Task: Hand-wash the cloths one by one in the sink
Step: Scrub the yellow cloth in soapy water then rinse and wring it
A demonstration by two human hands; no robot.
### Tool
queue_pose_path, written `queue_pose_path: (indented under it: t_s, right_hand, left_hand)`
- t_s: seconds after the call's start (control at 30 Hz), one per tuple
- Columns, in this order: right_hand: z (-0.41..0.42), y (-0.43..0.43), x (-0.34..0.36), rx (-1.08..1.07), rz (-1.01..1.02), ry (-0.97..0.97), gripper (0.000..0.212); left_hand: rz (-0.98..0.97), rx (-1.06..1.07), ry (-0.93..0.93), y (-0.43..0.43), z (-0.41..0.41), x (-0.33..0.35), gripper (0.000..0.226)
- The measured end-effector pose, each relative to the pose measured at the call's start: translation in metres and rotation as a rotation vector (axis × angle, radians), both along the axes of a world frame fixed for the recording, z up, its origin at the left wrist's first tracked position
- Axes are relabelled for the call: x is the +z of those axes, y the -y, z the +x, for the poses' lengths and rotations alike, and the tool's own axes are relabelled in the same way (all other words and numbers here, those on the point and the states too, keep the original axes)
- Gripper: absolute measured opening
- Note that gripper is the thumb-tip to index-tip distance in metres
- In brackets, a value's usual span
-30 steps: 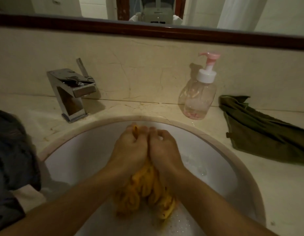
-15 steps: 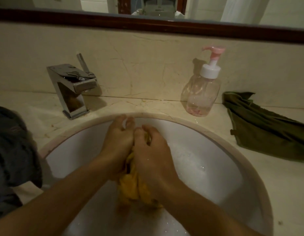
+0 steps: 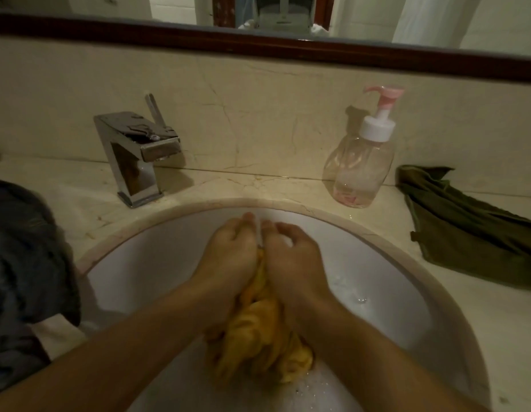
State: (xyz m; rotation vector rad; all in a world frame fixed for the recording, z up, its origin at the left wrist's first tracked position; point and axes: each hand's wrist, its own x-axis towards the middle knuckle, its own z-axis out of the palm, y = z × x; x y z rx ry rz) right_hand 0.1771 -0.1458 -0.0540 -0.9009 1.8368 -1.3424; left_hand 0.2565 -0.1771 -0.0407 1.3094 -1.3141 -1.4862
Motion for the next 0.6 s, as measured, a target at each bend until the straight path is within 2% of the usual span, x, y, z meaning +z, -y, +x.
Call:
queue_pose_path:
  t_s: [0.13, 0.2, 0.3, 0.4, 0.5, 0.6]
  right_hand:
    - [-0.019, 0.001, 0.008, -0.102, 0.03, -0.051, 0.043]
    - [-0.007, -0.004, 0.006, -0.028, 0.029, -0.091, 0.04]
    - [0.017, -0.008, 0.001, 0.076, 0.016, -0.027, 0.036]
    - [-0.001, 0.001, 0.0, 0.031, 0.04, -0.064, 0.044]
    - [-0.029, 0.008, 0.002, 0.052, 0.184, -0.226, 0.049]
    - [-0.04, 0.013, -0.007, 0.136, 0.327, -0.42, 0.059]
  left_hand:
    - [-0.089, -0.118, 0.077, -0.008, -0.011, -0.004, 0.02]
    - [-0.133, -0.073, 0.065, 0.001, -0.006, -0.005, 0.023]
    - [-0.126, 0.005, 0.023, 0.011, 0.004, -0.006, 0.031]
    - [-0.085, -0.07, 0.032, 0.009, 0.001, -0.006, 0.016]
    - [-0.136, -0.149, 0.219, 0.016, -0.003, -0.014, 0.022]
    - [-0.299, -0.189, 0.668, 0.028, 0.006, -0.021, 0.04]
